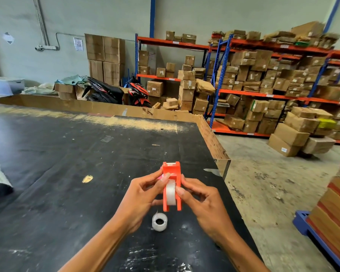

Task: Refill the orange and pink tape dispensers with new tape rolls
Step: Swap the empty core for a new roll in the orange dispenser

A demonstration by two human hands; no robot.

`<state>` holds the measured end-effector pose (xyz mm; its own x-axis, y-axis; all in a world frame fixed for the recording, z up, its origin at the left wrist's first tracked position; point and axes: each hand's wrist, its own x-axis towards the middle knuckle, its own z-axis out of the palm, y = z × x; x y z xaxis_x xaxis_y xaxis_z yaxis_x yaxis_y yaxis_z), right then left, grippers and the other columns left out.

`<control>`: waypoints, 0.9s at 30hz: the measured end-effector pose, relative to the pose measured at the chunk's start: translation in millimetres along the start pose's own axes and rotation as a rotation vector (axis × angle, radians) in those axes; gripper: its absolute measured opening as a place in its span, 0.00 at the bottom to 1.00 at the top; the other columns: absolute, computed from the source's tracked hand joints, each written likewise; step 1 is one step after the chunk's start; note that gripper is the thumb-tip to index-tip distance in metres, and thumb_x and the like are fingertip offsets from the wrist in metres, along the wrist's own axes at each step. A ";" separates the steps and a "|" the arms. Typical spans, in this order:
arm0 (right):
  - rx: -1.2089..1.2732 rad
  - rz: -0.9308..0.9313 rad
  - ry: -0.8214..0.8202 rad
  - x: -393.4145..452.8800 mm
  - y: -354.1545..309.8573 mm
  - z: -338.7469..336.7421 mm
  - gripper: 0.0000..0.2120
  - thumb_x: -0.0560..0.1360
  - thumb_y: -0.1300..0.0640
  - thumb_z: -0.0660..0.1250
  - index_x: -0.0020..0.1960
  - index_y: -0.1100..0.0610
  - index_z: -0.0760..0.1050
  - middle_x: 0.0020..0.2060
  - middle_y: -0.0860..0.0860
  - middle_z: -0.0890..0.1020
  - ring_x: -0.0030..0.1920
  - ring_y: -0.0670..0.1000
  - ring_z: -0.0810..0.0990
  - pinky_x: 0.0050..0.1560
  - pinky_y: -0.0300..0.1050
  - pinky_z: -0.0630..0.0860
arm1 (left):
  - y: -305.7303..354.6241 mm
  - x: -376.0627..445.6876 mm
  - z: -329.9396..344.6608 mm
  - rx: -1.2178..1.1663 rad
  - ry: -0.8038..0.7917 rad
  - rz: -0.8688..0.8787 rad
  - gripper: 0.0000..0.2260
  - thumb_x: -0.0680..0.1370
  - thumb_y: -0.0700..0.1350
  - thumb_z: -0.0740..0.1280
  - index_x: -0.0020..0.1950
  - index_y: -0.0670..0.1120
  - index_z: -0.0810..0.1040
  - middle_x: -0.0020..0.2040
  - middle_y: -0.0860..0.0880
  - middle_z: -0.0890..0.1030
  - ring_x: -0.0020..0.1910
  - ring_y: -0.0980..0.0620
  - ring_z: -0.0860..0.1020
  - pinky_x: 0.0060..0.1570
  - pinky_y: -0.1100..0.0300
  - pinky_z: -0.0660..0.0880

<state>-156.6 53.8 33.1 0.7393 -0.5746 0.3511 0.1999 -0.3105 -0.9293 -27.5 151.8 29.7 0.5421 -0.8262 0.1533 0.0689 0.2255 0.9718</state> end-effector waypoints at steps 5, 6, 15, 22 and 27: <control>-0.016 -0.001 0.019 -5.9 -13.1 14.5 0.10 0.73 0.60 0.70 0.51 0.49 0.83 0.48 0.49 0.86 0.50 0.49 0.83 0.50 0.35 0.79 | 9.9 -13.6 -7.4 0.023 -0.020 -0.013 0.13 0.78 0.48 0.63 0.60 0.49 0.81 0.54 0.48 0.86 0.53 0.50 0.84 0.40 0.61 0.80; -0.021 0.008 0.035 -7.2 -14.1 16.1 0.10 0.73 0.58 0.70 0.50 0.46 0.83 0.47 0.47 0.86 0.50 0.49 0.83 0.51 0.37 0.80 | 10.8 -15.1 -8.4 0.030 -0.026 -0.023 0.14 0.78 0.50 0.63 0.60 0.51 0.80 0.54 0.47 0.86 0.53 0.48 0.83 0.41 0.60 0.80; -0.282 0.036 0.120 -22.8 -30.4 16.7 0.14 0.70 0.46 0.69 0.55 0.44 0.80 0.48 0.43 0.82 0.49 0.41 0.81 0.50 0.34 0.78 | 11.1 -36.5 -13.1 -0.006 -0.006 -0.048 0.17 0.76 0.46 0.66 0.65 0.50 0.76 0.50 0.44 0.86 0.47 0.49 0.85 0.40 0.59 0.81; -0.535 0.086 -0.106 -29.1 -47.6 21.5 0.21 0.66 0.54 0.77 0.58 0.48 0.79 0.45 0.50 0.75 0.41 0.44 0.72 0.45 0.39 0.70 | 11.1 -52.8 -16.8 0.035 -0.003 -0.021 0.18 0.76 0.44 0.66 0.66 0.50 0.76 0.48 0.42 0.86 0.46 0.49 0.85 0.40 0.57 0.83; -0.578 0.093 -0.144 -36.0 -52.8 28.5 0.21 0.64 0.52 0.78 0.56 0.48 0.80 0.47 0.49 0.76 0.43 0.45 0.72 0.43 0.37 0.68 | 10.8 -63.6 -20.6 0.046 -0.005 -0.038 0.15 0.77 0.44 0.65 0.64 0.50 0.77 0.48 0.41 0.86 0.43 0.48 0.86 0.37 0.57 0.83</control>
<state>-175.4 112.5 66.2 0.8247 -0.5234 0.2144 -0.2221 -0.6484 -0.7282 -44.0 217.4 26.8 0.5357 -0.8363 0.1170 0.0509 0.1703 0.9841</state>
